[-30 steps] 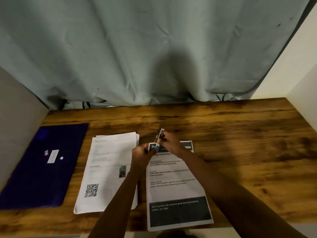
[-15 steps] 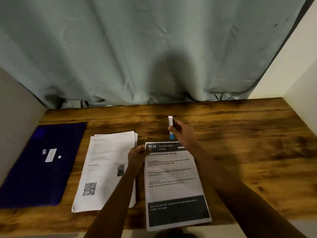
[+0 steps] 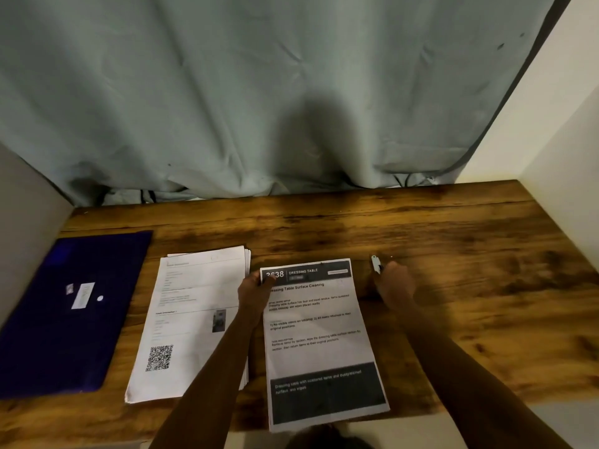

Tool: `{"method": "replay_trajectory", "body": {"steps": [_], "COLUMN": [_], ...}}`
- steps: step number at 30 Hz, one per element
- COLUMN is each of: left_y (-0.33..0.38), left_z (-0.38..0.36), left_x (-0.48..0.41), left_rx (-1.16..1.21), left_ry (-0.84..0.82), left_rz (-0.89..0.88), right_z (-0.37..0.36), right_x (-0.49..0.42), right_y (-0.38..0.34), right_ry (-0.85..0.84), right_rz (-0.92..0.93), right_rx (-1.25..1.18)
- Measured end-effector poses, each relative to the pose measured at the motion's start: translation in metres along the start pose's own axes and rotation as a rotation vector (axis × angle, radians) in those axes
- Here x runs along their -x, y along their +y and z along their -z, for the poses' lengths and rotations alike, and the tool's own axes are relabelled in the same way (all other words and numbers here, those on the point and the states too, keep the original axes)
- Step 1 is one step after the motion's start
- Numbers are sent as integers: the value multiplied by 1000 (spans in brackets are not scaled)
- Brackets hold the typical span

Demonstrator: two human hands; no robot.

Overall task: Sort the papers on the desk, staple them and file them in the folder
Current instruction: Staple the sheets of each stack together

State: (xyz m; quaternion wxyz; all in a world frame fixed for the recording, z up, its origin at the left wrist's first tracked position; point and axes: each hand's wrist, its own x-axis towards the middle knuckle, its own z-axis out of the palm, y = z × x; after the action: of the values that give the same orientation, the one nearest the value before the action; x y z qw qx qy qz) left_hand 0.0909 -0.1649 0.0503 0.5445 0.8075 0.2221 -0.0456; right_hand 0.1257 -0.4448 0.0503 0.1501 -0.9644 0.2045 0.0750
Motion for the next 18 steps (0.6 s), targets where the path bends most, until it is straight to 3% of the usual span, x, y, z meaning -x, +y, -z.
{"method": "replay_trajectory", "body": {"steps": [3,6,8,11,14,18], "left_y": [2,5,9,15,20,24], "left_z": [-3,-5,-3,1,5,15], "left_x": [1,1,1,-2,-8,-13], "left_rx": [18,59,92,164,240,288], "left_ry": [5,-6,-19,-20,15,24], "left_rz": [32,38,29,39,80,76], "right_z": [-7,-9,-6,-3,-9,-16], "right_x": [-1,7,21,38,43,42], "right_y": [5,2,-9,-22,-23,-24], "right_ry": [41,168,24,-271,-441,-456], "right_rz": [3,237,384,321,182,166], "right_rx": [-23,-104,-422,-737,-764,-750]}}
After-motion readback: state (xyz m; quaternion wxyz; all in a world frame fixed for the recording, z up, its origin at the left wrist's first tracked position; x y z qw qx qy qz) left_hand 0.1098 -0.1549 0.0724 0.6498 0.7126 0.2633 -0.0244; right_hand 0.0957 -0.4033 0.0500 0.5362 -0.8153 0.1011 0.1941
